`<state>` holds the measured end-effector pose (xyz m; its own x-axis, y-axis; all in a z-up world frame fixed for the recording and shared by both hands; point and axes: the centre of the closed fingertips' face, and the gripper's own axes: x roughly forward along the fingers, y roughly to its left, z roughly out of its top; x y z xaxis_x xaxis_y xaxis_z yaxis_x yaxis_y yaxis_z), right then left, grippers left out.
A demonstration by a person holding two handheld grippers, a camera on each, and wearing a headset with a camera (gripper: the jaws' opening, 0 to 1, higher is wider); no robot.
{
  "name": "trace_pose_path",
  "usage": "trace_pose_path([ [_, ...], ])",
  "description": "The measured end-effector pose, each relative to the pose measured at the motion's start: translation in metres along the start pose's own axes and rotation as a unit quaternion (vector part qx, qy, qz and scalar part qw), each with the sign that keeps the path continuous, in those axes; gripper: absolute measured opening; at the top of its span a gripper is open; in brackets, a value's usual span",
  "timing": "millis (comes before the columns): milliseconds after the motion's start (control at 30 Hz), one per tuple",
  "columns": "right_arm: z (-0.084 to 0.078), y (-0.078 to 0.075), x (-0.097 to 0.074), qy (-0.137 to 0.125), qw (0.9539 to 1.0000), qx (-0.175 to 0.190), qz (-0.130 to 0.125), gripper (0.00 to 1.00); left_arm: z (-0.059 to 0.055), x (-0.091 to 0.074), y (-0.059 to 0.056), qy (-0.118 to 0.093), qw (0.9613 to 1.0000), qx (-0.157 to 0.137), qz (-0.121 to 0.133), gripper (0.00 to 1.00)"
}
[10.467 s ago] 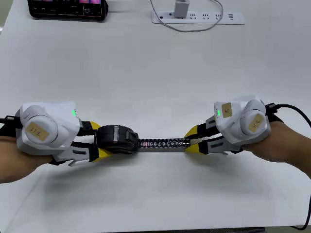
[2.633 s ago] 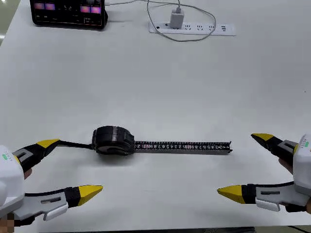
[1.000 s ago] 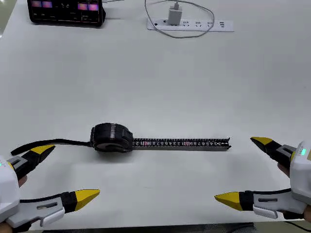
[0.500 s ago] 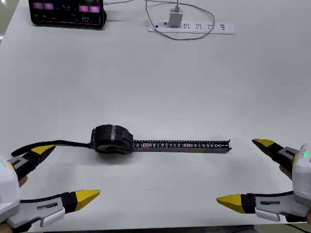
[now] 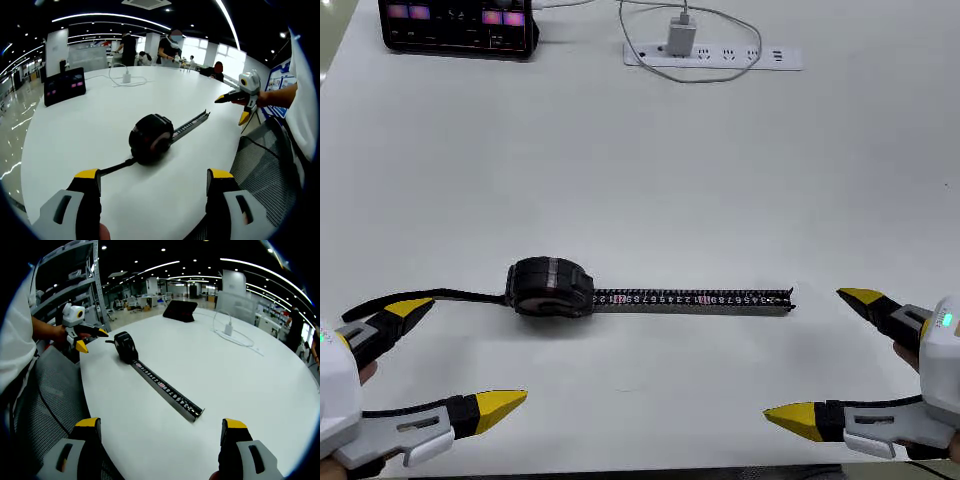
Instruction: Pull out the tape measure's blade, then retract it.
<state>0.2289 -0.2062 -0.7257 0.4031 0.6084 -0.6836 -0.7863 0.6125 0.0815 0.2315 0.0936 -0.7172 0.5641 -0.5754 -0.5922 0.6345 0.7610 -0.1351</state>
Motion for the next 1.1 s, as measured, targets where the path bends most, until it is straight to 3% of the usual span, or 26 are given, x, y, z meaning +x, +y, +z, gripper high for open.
trace_pose_path([
  [567,-0.005,-0.004,0.002,0.003,1.0,0.0,0.002,0.99,0.006,0.004,0.0,-0.004,1.0,-0.001,0.004,0.83],
  [1100,0.005,-0.008,0.004,0.003,1.0,-0.004,0.0,0.99,0.016,0.025,-0.004,-0.017,0.9997,-0.015,0.001,0.83],
])
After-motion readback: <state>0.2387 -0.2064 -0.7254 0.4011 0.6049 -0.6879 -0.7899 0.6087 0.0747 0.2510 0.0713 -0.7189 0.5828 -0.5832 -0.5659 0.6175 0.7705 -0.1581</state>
